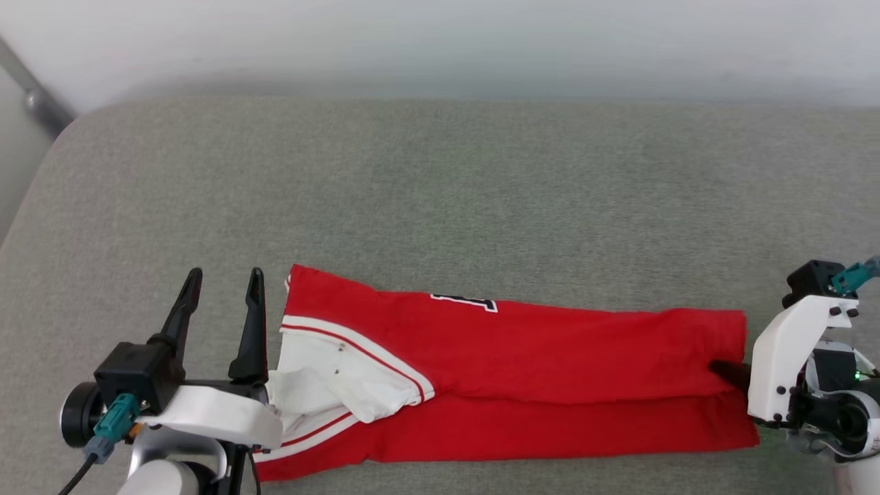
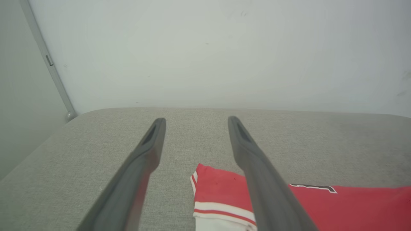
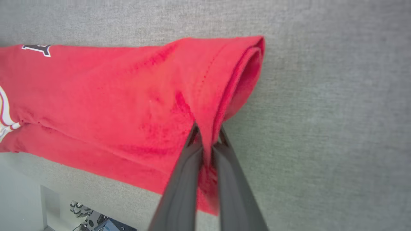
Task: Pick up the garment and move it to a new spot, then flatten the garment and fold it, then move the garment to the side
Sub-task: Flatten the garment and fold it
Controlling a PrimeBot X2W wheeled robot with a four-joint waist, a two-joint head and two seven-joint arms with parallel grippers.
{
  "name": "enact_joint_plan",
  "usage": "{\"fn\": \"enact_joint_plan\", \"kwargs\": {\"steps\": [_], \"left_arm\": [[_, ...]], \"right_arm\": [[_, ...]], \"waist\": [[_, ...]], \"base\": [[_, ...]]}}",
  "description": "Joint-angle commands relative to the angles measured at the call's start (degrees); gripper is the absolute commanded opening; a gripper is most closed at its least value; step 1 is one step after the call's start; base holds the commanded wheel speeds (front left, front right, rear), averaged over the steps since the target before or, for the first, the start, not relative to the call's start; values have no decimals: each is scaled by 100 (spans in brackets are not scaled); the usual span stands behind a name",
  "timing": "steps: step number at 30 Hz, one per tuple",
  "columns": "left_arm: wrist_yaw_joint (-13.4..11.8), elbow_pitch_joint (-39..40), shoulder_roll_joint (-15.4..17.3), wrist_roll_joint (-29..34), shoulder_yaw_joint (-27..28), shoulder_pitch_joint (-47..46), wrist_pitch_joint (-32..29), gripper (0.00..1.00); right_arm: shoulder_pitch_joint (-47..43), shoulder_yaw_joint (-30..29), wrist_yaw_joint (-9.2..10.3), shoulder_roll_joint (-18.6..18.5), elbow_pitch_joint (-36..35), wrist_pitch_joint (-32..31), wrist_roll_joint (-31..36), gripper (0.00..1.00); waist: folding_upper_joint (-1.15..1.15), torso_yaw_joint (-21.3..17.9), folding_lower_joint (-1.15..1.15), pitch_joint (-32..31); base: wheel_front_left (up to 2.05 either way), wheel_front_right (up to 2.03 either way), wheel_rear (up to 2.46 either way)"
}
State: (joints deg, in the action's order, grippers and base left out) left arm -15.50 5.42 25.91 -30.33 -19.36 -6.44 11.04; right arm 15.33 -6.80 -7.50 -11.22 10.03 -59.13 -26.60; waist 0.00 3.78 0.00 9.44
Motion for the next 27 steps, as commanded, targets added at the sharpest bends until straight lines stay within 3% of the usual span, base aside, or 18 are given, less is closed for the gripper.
{"fn": "enact_joint_plan", "kwargs": {"steps": [1, 7, 17, 20, 24, 27], "left_arm": [[-22, -14, 5, 31, 5, 56, -4, 100], [-158, 3, 100, 23, 30, 383, -39, 100], [-217, 29, 150, 29, 44, 477, -7, 100], [-245, 31, 151, 29, 55, 470, 20, 100], [-247, 29, 153, 22, 42, 418, 5, 100], [-224, 42, 151, 30, 20, 337, -10, 100]], "right_arm": [[48, 21, 2, -63, -43, -20, -47, 0], [50, -159, 2, -318, -218, -180, -1, 0], [-86, -1554, 2, -700, -552, -569, 309, 0], [101, -1793, 2, -426, -584, -804, 126, 0], [338, -1907, 2, 352, -543, -1249, -492, 0], [494, -1876, 2, 696, -490, -1500, -1014, 0]], "waist": [[0, -124, 0, -129], [0, -551, 0, -319], [0, -767, 0, -339], [0, -785, 0, -325], [0, -752, 0, -315], [0, -679, 0, -283]], "base": [[0, 0, 0], [0, 0, 0], [0, 0, 0], [0, 0, 0], [0, 0, 0], [0, 0, 0]]}}
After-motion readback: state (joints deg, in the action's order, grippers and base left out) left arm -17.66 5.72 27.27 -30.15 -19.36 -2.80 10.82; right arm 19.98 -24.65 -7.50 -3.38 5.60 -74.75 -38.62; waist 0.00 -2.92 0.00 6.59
